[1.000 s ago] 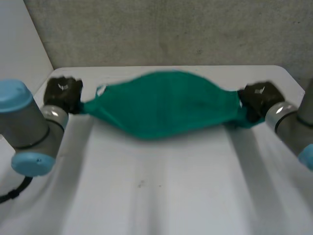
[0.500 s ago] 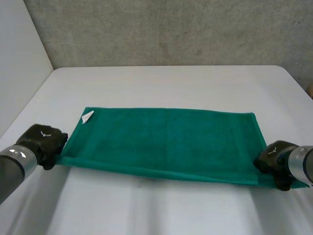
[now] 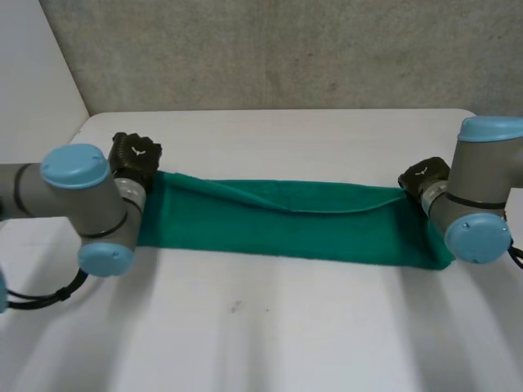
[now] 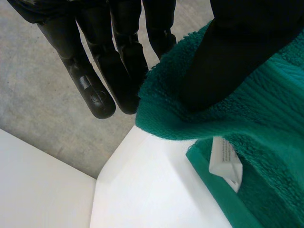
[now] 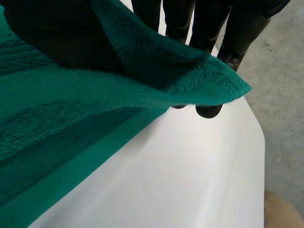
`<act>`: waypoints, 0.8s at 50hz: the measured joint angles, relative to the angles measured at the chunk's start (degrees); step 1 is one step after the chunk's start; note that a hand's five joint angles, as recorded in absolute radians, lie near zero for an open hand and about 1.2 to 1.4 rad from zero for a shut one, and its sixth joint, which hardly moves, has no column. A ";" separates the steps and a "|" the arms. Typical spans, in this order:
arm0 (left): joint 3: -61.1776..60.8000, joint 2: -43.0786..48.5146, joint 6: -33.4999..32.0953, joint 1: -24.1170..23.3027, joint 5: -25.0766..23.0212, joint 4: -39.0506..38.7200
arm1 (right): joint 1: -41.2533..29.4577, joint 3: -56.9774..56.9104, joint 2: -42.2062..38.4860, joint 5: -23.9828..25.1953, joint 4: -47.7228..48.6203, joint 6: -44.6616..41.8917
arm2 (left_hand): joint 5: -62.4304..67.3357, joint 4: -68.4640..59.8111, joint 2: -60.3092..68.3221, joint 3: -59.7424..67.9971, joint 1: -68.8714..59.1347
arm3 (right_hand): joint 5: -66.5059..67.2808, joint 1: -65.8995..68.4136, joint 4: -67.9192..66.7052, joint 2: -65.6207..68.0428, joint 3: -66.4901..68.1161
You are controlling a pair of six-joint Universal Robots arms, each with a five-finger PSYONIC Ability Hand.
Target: Fold the towel.
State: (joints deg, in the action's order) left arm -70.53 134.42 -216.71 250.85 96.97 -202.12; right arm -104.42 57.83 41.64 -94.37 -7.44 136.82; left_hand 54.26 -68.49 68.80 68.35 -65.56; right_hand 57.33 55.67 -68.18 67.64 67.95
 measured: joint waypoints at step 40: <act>0.89 -2.36 -4.43 -2.67 1.34 -8.81 | 0.89 -0.84 5.19 1.98 5.86 -0.67 | -51.59 56.86 -57.14 -56.12 54.47 | -53.30 -43.97 54.91 -54.98 -55.92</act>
State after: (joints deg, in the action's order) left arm -69.64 132.06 -221.13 248.18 98.32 -210.92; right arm -103.53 56.99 46.83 -92.39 -1.58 136.16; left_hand 2.67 -11.63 11.66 12.23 -11.09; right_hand 4.03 11.69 -13.27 12.66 12.03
